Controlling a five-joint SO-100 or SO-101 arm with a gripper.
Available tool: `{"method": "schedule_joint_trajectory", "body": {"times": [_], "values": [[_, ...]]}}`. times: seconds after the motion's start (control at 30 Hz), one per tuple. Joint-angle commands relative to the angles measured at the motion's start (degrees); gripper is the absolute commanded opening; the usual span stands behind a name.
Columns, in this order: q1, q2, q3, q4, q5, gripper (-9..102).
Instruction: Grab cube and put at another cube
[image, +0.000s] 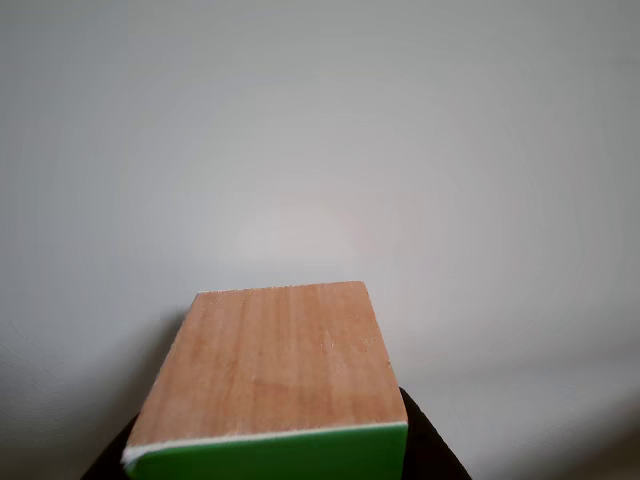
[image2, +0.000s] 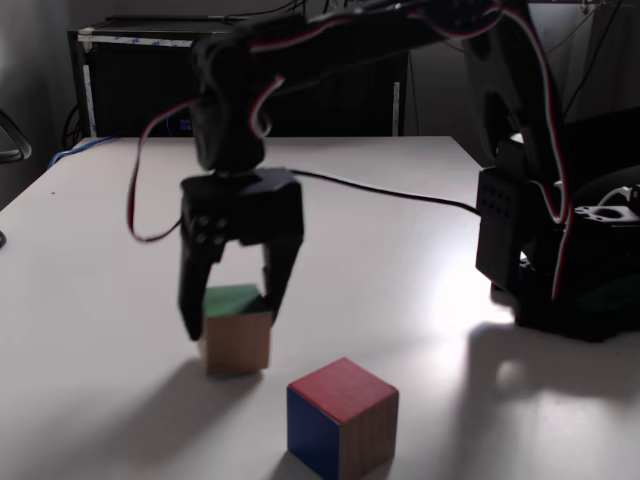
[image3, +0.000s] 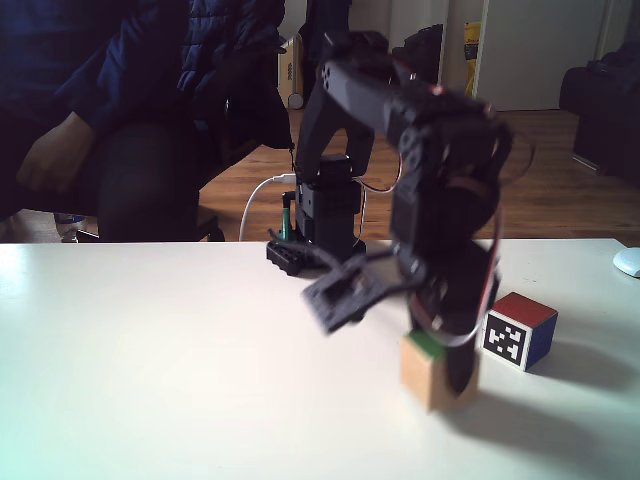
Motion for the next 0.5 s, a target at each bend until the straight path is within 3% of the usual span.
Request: {"method": "schedule_joint_trajectory", "body": {"times": [0.0,0.17,0.47], "values": [[-4.3,12.7,2.5,0.6,2.2,18],[-10.9,24.5,5.3,4.0,5.9,18],[-18.7,28.0,3.4,9.6,10.5,18]]}}
